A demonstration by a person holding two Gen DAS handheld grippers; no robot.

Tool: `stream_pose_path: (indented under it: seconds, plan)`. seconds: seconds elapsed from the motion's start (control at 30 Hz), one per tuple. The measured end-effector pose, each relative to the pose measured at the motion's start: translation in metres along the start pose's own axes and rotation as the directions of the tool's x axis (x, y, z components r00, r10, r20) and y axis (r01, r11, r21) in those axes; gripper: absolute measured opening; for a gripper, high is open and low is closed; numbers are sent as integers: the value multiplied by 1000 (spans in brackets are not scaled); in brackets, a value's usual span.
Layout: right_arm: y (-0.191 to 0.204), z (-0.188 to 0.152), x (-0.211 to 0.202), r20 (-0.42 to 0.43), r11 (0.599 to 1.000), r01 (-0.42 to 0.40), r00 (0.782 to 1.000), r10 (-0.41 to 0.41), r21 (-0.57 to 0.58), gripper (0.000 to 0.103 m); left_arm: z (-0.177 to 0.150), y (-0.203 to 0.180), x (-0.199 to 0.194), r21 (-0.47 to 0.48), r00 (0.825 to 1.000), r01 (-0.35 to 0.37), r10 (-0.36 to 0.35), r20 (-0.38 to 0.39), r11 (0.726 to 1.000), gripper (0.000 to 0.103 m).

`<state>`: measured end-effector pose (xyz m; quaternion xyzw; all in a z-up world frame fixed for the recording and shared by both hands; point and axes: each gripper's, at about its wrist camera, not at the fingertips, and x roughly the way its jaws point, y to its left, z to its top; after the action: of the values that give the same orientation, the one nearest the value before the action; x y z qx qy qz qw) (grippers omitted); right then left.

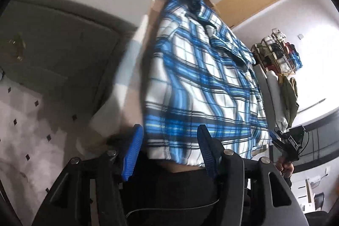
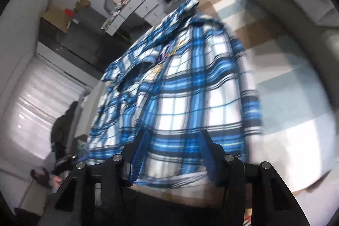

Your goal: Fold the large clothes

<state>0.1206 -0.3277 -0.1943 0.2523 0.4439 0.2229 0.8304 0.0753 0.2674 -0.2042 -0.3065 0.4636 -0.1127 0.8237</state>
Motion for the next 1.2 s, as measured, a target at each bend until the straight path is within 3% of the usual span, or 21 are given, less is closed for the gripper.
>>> stream_pose_path:
  seconds: [0.07, 0.17, 0.23, 0.33, 0.5, 0.57, 0.63, 0.7, 0.8, 1.0, 1.2]
  plan:
    - [-1, -2, -5, 29, 999, 54, 998, -54, -2, 50, -3, 1, 3, -6, 1000, -4, 3, -19, 1000, 55]
    - [-4, -3, -22, 89, 994, 112, 990, -110, -17, 50, -3, -4, 8, 12, 999, -39, 40, -26, 999, 55]
    - [-7, -5, -29, 109, 985, 171, 980, -169, -14, 59, -4, -6, 4, 14, 997, -72, 72, -23, 997, 56]
    - [-14, -1, -26, 83, 963, 267, 961, -263, -31, 60, -6, -3, 4, 24, 993, -108, 109, -54, 994, 59]
    - [-15, -3, -13, 18, 955, 289, 957, -289, -67, 60, -13, 8, 11, 17, 992, -24, 26, -123, 1000, 62]
    - [-10, -5, -8, -15, 970, 231, 972, -233, -81, 60, -12, 11, 16, -2, 991, 24, -24, -133, 1000, 62]
    - [-8, -8, -6, -31, 985, 154, 987, -157, -79, 50, -10, 12, 15, -35, 990, 95, -98, -106, 995, 62]
    - [-8, -6, -6, -36, 997, 62, 997, -64, -48, 37, -8, 9, 15, -34, 990, 86, -89, -106, 996, 62]
    - [-10, -3, -11, -9, 997, -75, 997, 75, 11, 34, -9, 5, 13, -21, 992, 69, -71, -109, 997, 62]
    - [-15, -2, -5, -17, 997, 71, 997, -71, 17, 36, -8, -1, 8, 3, 993, 55, -54, -107, 998, 62]
    - [-18, -3, -2, -3, 988, 153, 988, -153, -5, 36, -6, -2, 7, -12, 995, 59, -60, -86, 998, 62]
